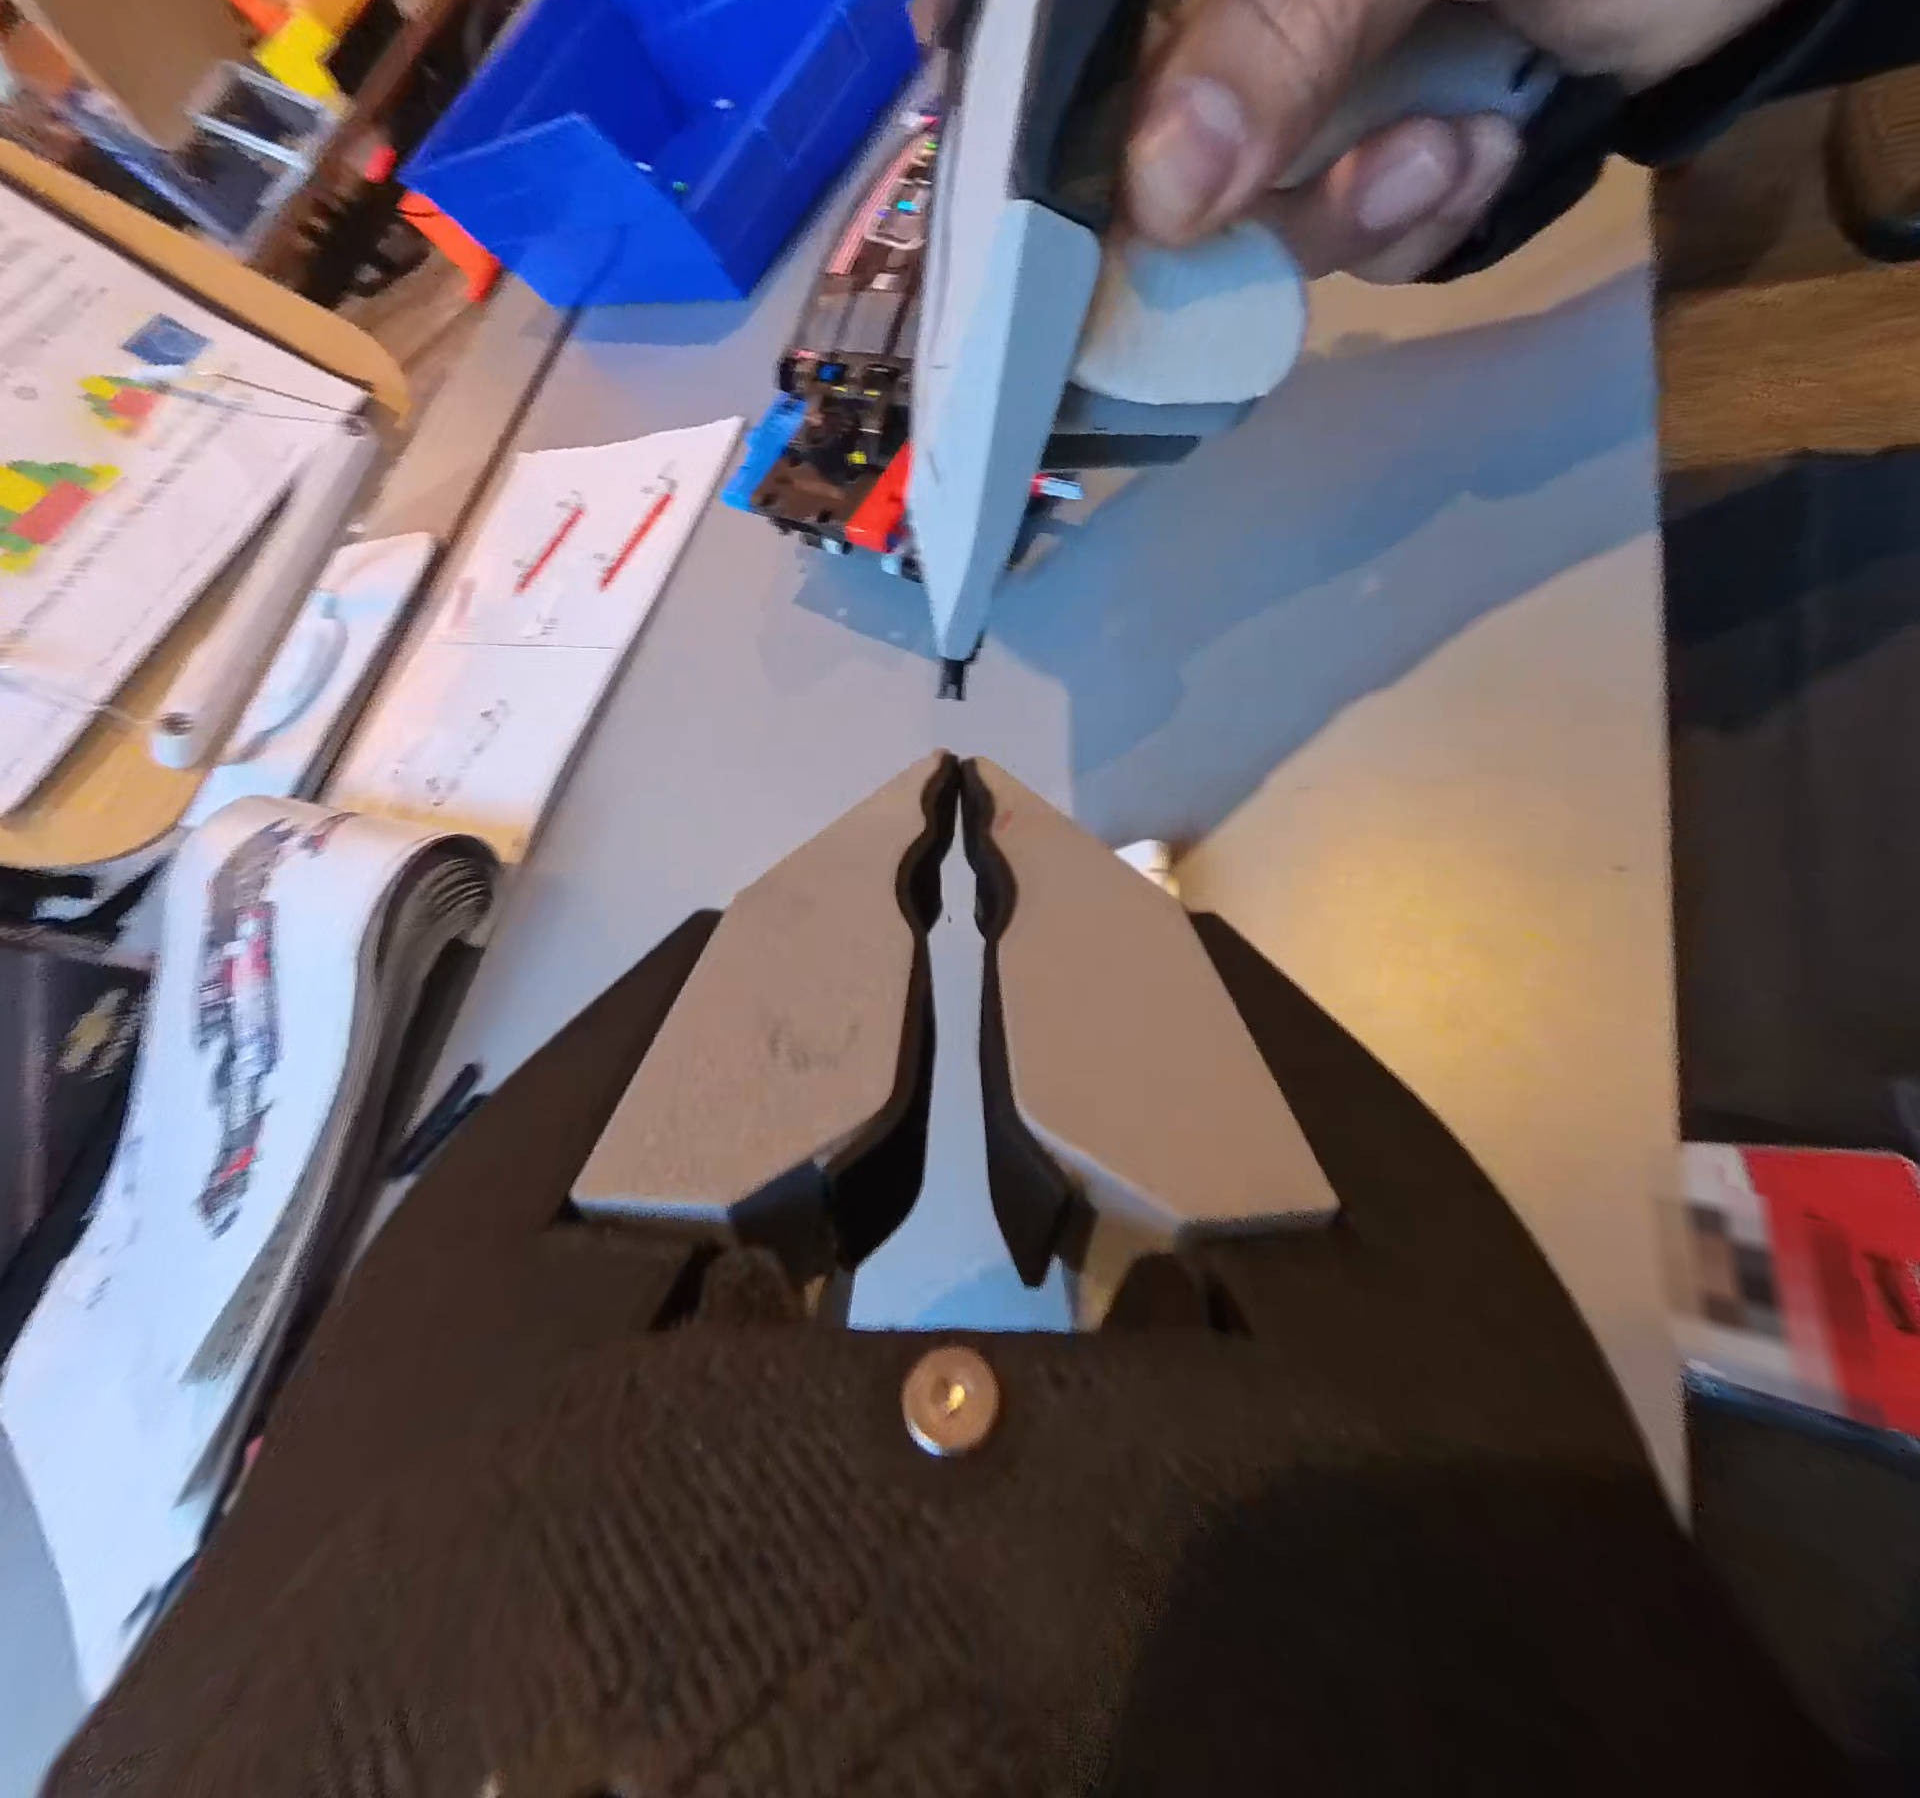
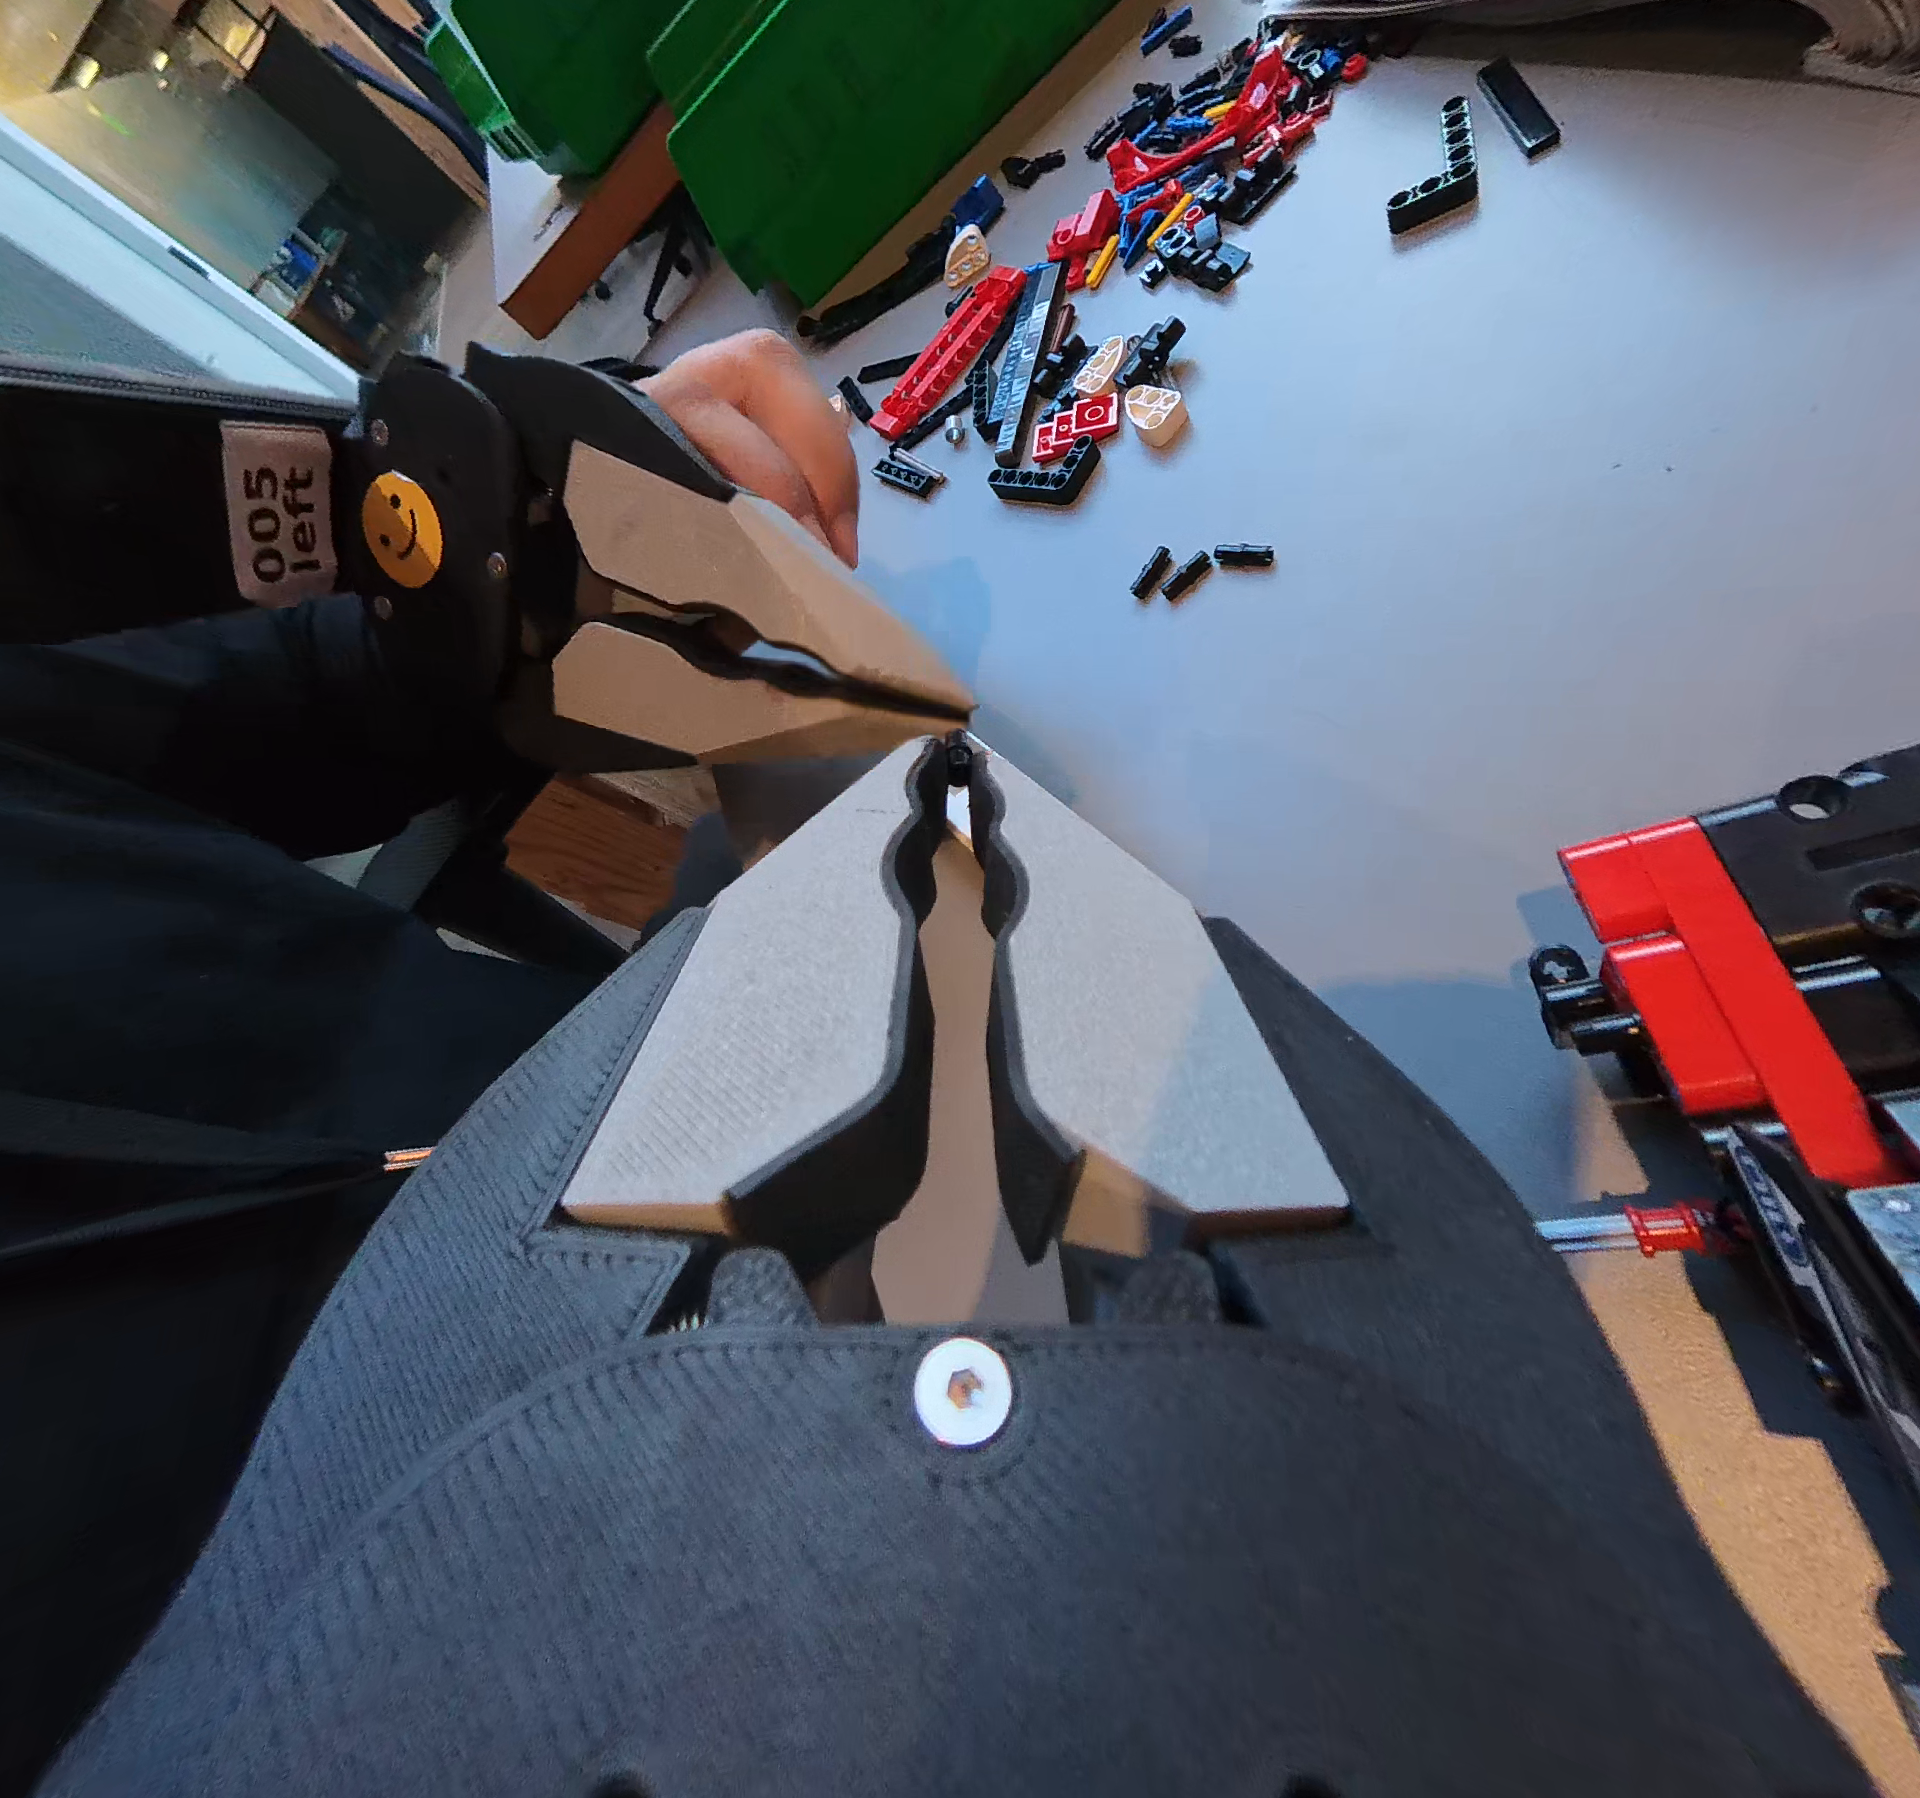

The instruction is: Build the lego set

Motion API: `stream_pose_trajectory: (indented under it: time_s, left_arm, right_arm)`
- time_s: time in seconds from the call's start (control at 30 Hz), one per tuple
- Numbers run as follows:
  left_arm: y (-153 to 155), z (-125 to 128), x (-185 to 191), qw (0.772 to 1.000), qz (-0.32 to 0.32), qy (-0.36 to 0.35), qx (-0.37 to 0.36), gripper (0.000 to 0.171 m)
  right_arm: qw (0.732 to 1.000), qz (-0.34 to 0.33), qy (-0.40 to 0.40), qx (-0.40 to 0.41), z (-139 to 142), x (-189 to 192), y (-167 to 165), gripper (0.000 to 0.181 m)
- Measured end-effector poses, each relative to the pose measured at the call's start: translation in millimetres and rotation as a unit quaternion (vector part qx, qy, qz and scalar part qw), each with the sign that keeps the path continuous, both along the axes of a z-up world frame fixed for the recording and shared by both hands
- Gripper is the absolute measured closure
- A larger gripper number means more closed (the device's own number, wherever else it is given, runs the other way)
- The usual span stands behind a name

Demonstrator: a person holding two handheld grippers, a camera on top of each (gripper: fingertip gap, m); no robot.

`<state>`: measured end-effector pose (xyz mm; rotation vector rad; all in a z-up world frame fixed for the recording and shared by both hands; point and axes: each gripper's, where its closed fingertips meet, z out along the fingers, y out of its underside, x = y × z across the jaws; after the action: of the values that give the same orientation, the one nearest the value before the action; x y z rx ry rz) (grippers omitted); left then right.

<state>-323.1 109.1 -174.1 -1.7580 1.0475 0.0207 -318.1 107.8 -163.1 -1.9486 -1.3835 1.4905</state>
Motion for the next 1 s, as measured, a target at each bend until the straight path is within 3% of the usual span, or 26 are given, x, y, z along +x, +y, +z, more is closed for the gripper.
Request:
stream_pose_trajectory:
  time_s: [0.27,0.4,1.0]
  left_arm:
    - [1,9,5,0.998,0.002,0.030,0.060,0.171]
    - [0,9,4,0.999,0.002,0.005,0.032,0.162]
    - [-3,13,8,0.997,-0.014,0.033,0.067,0.170]
  right_arm:
    - [1.000,-0.002,0.005,-0.007,2,0,-2,0.180]
    - [1.000,-0.002,0.008,-0.008,4,0,-3,0.180]
    - [1.000,0.006,0.009,-0.018,3,-3,-9,0.180]
